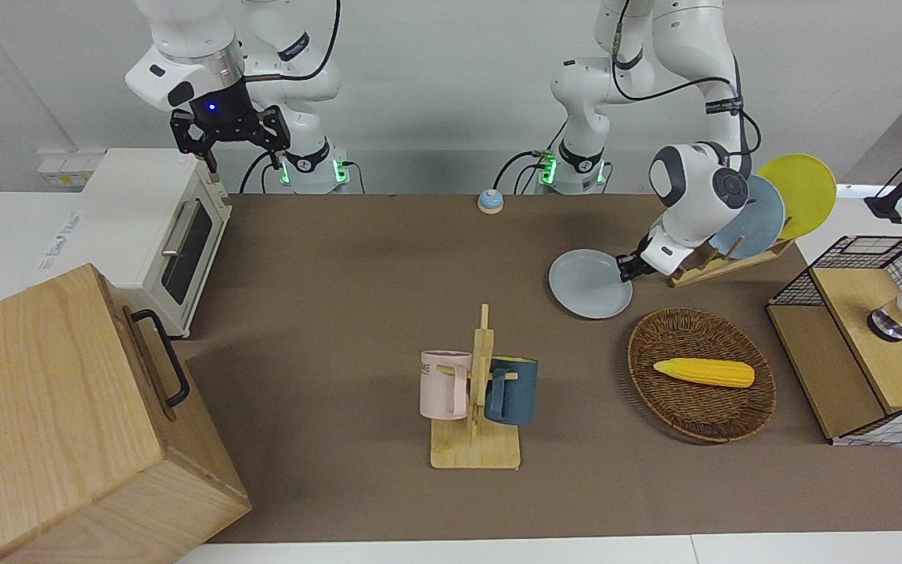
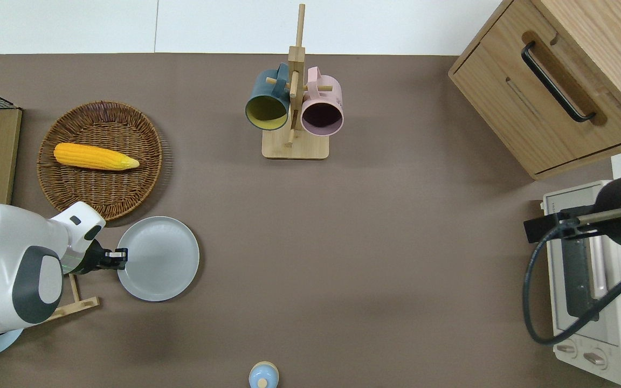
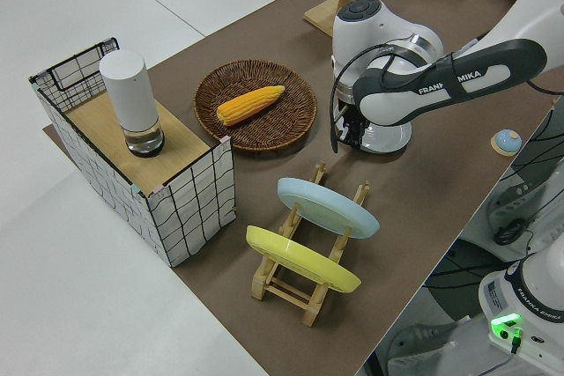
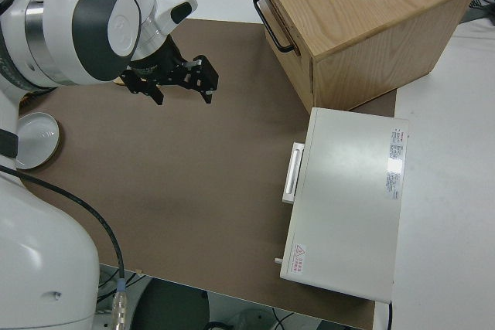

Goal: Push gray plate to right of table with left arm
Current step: 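Push the gray plate with the left gripper across the table toward the toaster oven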

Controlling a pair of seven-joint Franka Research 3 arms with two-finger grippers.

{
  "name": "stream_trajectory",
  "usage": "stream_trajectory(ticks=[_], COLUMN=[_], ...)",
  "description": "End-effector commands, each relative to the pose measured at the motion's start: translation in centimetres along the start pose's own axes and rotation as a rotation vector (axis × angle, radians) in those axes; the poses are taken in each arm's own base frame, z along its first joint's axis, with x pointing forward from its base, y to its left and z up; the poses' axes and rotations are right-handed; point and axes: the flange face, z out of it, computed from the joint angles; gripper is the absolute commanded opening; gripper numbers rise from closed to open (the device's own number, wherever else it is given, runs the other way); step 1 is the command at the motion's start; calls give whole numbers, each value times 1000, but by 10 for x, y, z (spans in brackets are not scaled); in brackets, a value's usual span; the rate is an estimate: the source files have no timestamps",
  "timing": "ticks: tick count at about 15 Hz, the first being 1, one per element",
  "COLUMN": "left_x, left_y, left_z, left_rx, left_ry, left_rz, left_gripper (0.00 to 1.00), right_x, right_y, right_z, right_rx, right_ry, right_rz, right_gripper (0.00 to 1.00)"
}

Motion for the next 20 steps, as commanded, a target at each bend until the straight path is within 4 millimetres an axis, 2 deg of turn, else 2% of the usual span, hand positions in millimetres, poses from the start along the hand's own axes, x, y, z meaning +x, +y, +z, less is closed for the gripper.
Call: stream_trajectory(ticks=[1, 8, 12, 16, 20], left_x=[-6, -23, -42, -64, -83], left_y=[43, 129, 188, 246, 284], left_z=[17, 39, 51, 74, 95], left_rx=[-8, -61, -79, -97, -111], left_ry=[-12, -46, -36, -14, 5], left_rz=[-17, -24, -46, -85, -108], left_gripper=[0, 0, 0, 0, 0], right_x=[-5, -5, -5, -5, -5], right_y=[1, 1, 1, 1, 1], right_z=[-2, -2, -2, -2, -2], right_rx=[-1, -1, -1, -1, -1], right_ry=[-6, -6, -6, -6, -6], right_rz=[-4, -4, -4, -4, -4], right_gripper=[996, 996, 996, 996, 996])
